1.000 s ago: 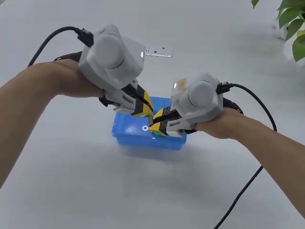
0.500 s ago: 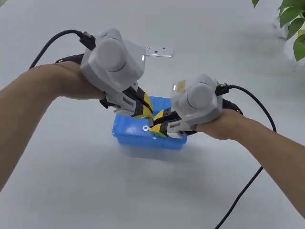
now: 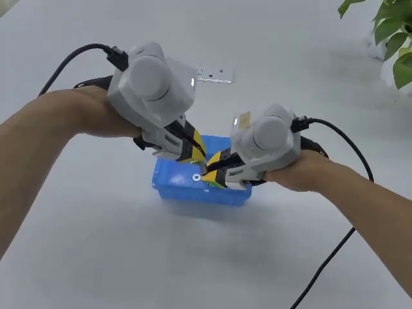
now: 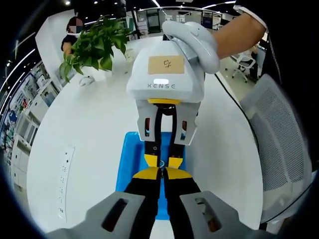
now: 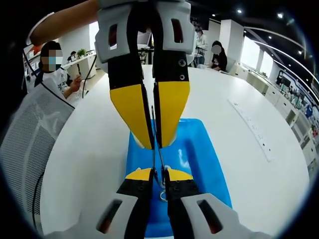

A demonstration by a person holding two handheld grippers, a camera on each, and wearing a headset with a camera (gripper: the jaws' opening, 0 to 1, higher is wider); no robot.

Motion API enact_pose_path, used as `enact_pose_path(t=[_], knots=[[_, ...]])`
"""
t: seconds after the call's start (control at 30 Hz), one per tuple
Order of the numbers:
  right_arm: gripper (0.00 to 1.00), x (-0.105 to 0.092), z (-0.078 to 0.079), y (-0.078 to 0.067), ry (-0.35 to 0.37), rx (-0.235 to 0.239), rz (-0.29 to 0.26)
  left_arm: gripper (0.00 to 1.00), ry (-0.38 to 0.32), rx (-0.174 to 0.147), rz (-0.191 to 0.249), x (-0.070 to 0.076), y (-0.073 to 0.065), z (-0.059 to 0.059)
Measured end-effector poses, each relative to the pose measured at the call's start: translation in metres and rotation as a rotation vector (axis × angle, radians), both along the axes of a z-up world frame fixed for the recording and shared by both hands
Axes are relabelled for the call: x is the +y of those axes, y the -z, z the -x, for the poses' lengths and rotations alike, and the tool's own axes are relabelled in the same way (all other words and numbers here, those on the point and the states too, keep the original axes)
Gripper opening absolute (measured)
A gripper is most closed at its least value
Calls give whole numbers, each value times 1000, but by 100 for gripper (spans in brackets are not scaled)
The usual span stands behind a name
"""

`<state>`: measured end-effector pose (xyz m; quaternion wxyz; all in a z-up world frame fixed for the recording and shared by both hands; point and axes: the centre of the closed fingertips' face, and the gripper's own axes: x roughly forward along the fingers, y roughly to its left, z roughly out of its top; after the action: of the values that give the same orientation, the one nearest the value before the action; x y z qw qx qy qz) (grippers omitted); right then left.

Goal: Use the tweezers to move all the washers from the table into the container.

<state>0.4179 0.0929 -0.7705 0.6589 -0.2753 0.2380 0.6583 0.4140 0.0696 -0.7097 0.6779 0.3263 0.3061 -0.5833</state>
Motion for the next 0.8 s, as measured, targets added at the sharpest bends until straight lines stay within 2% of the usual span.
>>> enact_pose_path(t=[0.5,0.8], knots=[[11,5,8,-31,-9,-38,-36,6,5,-25,-1,10,-28,11],[10,3,17,-36,-16,-51,-33,6,2,-35,-4,16,-38,22]])
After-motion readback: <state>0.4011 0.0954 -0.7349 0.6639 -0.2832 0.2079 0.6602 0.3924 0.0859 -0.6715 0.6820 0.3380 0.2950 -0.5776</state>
